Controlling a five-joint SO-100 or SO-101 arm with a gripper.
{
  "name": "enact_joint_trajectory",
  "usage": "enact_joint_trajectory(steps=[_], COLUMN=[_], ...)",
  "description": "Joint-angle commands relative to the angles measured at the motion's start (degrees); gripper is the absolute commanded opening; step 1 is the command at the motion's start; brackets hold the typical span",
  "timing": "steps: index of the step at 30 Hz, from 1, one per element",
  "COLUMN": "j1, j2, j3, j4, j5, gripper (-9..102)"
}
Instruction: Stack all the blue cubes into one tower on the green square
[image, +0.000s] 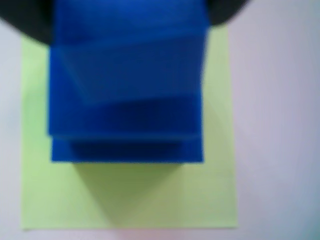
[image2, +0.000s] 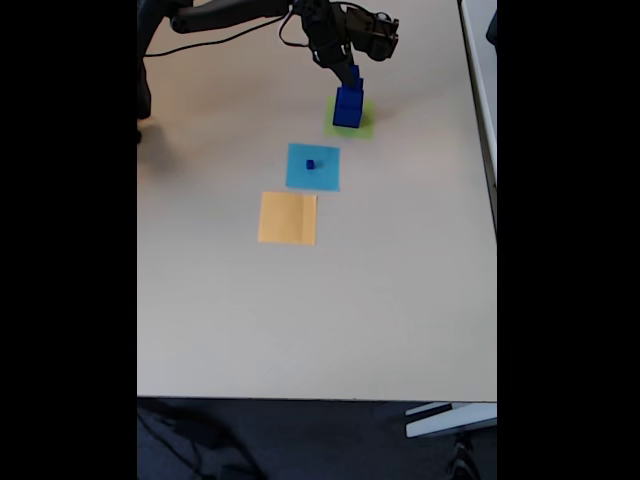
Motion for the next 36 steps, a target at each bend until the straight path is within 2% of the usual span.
enact_joint_trajectory(steps=[1,36], j1=[0.4,0.9], j2=[1.2,1.3], j3=[-4.6,-4.0], j4=[-1.4,-1.5], j5=[-1.0,-2.0], gripper=[0,0])
